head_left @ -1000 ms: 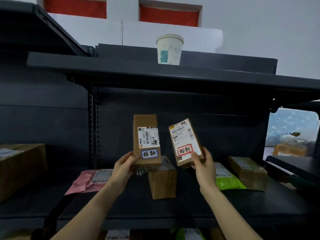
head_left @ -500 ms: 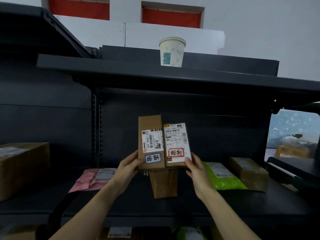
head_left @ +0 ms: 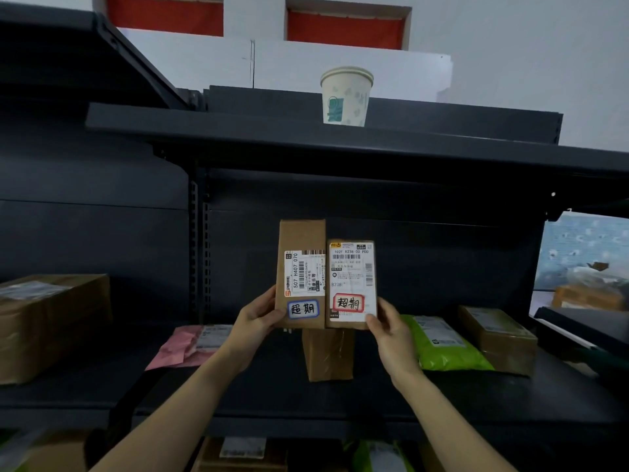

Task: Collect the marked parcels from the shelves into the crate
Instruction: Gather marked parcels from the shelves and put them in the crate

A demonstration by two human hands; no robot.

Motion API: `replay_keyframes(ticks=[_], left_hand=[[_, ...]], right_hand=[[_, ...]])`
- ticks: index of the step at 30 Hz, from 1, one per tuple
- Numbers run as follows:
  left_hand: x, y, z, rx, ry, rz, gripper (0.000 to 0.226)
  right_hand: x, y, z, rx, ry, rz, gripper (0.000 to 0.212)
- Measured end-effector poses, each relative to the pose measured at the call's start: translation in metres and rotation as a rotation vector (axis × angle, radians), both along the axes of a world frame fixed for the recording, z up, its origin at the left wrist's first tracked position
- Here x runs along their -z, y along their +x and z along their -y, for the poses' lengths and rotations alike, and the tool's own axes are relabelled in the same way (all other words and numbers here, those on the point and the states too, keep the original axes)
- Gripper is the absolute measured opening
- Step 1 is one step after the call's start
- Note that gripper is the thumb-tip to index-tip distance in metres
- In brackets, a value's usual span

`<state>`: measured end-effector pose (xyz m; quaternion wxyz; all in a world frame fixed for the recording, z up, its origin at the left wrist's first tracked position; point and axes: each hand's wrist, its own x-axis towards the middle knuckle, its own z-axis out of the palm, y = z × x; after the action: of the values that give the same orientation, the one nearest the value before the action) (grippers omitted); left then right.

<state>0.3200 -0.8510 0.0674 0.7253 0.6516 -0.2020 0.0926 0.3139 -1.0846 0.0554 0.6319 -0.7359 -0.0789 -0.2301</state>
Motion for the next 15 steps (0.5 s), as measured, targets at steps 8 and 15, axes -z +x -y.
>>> replay_keyframes(ticks=[8,15], left_hand=[[-0.002,-0.008,-0.008,-0.037,0.004,0.011,0.044],[-0.001,-0.032,-0.039,-0.231,-0.013,-0.005,0.033]], right_hand=[[-0.006,-0.002,-0.006,-0.041,-0.001,0.018,0.046],[0.001,-0.005,-0.037,-0.168,-0.017,0.011,0.048]])
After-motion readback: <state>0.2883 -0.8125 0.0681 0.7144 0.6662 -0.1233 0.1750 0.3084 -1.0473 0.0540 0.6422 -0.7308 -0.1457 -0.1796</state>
